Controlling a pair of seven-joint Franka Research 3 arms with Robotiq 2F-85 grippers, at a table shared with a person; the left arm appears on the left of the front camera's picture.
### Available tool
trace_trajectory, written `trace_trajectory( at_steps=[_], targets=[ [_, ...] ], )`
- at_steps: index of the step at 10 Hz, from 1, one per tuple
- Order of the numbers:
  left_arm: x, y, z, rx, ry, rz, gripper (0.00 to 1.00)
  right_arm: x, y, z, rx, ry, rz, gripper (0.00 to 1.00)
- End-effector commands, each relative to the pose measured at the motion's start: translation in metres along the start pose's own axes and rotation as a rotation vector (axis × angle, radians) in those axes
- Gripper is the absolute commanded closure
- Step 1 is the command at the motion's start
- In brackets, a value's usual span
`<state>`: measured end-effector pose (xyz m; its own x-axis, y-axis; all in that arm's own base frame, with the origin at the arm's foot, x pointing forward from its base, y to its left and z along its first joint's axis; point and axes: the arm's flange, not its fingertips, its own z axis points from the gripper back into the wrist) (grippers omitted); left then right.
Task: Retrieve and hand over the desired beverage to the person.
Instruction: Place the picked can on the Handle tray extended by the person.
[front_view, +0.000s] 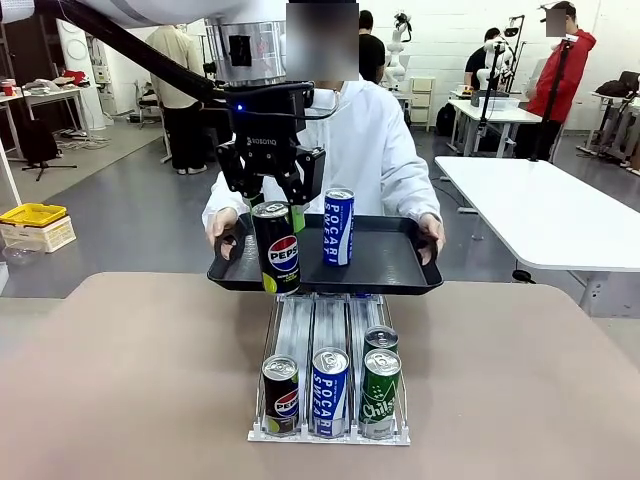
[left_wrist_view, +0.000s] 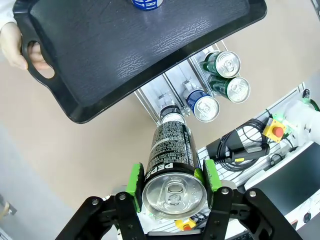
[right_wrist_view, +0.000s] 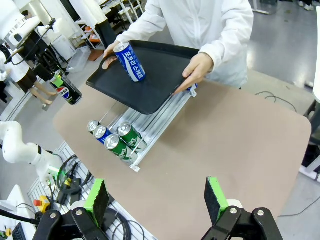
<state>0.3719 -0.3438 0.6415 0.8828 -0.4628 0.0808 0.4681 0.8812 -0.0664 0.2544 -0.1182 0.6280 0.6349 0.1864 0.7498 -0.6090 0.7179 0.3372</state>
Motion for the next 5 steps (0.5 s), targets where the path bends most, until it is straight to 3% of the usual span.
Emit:
trace_trajectory(
  at_steps=[1, 5],
  targets=[
    [0.010, 0.005, 0.009, -0.016, -0.020, 0.001, 0.42, 0.003, 0.000, -0.001, 0.034, -0.020, 0.009, 0.00],
    [0.074, 0.022, 0.022, 0.123, -0.084, 0.003, 0.42, 0.003, 0.000, -0.001, 0.034, -0.020, 0.009, 0.00]
  ],
)
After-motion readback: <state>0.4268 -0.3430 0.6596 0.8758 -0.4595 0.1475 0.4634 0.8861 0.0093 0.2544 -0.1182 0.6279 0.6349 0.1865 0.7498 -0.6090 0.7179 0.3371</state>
